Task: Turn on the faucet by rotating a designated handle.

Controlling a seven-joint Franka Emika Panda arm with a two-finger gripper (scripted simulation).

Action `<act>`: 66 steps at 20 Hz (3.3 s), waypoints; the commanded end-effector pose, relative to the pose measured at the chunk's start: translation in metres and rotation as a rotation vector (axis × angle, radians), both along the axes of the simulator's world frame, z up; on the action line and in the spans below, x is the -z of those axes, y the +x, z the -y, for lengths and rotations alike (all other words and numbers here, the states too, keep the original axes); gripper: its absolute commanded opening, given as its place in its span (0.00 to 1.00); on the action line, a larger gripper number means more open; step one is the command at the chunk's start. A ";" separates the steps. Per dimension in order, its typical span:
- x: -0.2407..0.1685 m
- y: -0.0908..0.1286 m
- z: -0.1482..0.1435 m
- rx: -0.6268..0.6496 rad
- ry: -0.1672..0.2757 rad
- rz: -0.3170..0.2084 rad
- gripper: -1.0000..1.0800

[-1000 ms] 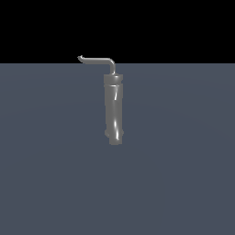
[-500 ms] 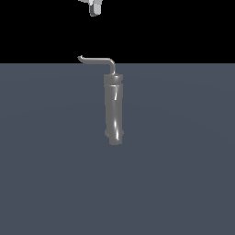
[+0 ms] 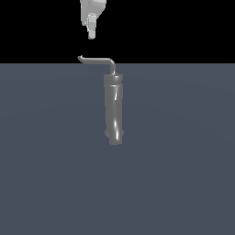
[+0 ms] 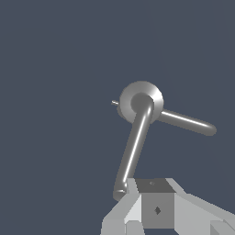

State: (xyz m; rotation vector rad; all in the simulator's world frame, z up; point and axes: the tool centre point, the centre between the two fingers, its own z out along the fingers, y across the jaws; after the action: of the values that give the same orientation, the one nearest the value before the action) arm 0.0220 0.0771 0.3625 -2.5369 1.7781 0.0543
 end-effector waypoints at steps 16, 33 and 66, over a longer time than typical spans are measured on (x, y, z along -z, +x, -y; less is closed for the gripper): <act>0.060 0.045 -0.029 0.278 -0.052 -0.005 0.00; 0.063 0.026 -0.031 0.291 -0.056 -0.005 0.00; 0.063 -0.056 -0.002 0.293 -0.055 -0.001 0.00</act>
State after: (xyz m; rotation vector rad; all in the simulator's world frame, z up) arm -0.0276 0.0895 0.2994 -2.2877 2.1422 -0.0069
